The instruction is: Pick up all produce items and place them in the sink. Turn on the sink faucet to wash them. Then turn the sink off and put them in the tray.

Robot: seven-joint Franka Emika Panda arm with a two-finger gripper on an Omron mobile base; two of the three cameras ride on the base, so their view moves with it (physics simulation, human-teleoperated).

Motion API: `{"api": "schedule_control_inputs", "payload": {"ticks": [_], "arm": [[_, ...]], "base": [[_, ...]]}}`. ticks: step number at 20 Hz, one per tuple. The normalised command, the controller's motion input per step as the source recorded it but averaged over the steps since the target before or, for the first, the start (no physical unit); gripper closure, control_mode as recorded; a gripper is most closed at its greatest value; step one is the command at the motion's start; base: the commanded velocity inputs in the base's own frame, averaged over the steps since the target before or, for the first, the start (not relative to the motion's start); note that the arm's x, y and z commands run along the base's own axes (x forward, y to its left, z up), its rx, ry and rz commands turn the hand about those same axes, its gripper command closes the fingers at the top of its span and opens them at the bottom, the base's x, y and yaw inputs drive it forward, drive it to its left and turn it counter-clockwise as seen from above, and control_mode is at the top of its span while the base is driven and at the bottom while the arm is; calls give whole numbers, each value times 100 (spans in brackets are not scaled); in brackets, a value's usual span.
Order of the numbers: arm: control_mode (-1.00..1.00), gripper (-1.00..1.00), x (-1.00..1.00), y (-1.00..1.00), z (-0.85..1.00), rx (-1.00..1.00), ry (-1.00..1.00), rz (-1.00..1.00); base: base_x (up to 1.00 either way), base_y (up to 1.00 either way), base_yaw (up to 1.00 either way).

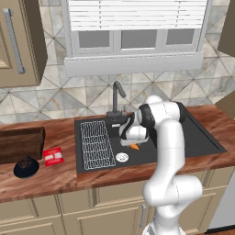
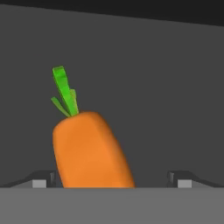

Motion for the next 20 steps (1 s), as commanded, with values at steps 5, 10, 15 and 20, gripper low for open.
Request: {"api": "schedule_control_inputs", "payload": {"ticks": [5,10,15,20], "arm": [[-100,100,0,0,-14,0,0,0],[-100,100,-5,0,0,0,-1,0],[-100,100,-28,0,23,0,-6,0],[-100,100,-39,0,52,0,-6,0]], "base": [[0,0,0],[0,0,0],[0,0,0],[0,0,0]]}}
